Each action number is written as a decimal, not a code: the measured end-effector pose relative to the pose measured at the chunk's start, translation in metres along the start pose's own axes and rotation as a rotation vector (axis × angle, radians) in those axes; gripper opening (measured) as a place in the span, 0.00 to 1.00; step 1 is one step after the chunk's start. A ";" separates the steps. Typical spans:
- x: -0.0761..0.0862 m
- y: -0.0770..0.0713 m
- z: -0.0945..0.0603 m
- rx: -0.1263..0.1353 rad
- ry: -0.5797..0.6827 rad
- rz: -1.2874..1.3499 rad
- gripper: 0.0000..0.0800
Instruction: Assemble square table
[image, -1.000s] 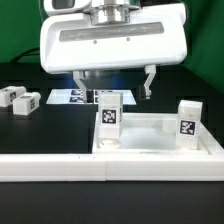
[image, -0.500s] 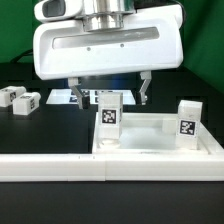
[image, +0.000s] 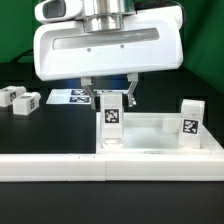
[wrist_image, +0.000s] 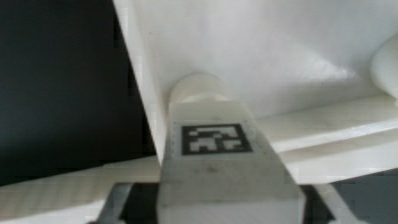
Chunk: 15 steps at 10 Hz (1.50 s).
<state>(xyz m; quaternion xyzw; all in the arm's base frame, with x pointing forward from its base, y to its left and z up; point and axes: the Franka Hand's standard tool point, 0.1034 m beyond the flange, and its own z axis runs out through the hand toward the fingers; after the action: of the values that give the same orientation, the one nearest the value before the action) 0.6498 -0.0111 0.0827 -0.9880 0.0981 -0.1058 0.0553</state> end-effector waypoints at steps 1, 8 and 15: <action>0.000 0.000 0.000 0.000 0.000 0.005 0.36; -0.002 0.004 0.002 0.022 -0.027 0.907 0.36; 0.004 0.004 0.004 0.037 -0.067 1.447 0.36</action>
Offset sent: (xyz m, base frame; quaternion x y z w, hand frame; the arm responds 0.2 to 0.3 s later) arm 0.0110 -0.0052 -0.0002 -0.0215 -0.0057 0.1749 0.9843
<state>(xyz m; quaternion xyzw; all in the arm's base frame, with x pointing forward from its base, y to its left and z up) 0.6537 -0.0150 0.0793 -0.6772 0.7239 -0.0142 0.1312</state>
